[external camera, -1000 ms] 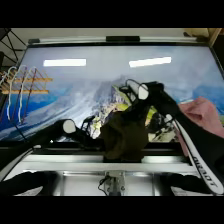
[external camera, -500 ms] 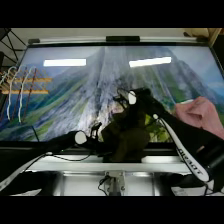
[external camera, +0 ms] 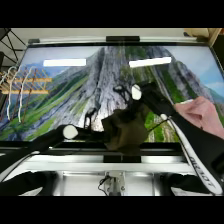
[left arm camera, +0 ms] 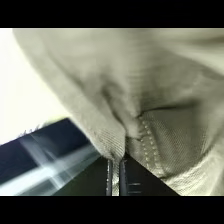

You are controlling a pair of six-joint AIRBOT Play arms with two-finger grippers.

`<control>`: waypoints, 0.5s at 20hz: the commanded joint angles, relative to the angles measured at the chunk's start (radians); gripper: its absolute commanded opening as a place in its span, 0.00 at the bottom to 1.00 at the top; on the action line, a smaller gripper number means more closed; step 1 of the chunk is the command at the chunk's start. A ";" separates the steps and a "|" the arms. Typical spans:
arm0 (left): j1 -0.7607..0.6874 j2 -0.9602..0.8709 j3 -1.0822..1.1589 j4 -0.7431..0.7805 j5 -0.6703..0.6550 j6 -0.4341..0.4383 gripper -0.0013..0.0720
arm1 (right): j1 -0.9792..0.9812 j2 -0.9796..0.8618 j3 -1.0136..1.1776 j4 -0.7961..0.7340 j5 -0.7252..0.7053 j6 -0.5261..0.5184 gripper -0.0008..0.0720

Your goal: Fold the shirts.

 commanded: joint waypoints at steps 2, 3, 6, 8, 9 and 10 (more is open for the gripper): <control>0.260 0.301 0.175 0.094 -0.042 0.104 0.10 | 0.000 0.167 0.221 -0.293 -0.111 0.028 0.12; 0.321 0.363 0.245 0.094 -0.037 0.103 0.10 | 0.000 0.206 0.274 -0.310 -0.174 0.034 0.12; 0.445 0.485 0.479 0.094 -0.031 0.104 0.10 | 0.000 0.327 0.367 -0.249 -0.468 0.035 0.12; 0.470 0.519 0.587 0.094 -0.035 0.103 0.10 | 0.000 0.392 0.368 -0.228 -0.550 0.095 0.12; 0.471 0.529 0.621 0.097 -0.047 0.103 0.10 | 0.000 0.415 0.368 -0.229 -0.520 0.146 0.12; 0.471 0.537 0.643 0.098 -0.072 0.103 0.10 | 0.000 0.433 0.368 -0.229 -0.455 0.182 0.12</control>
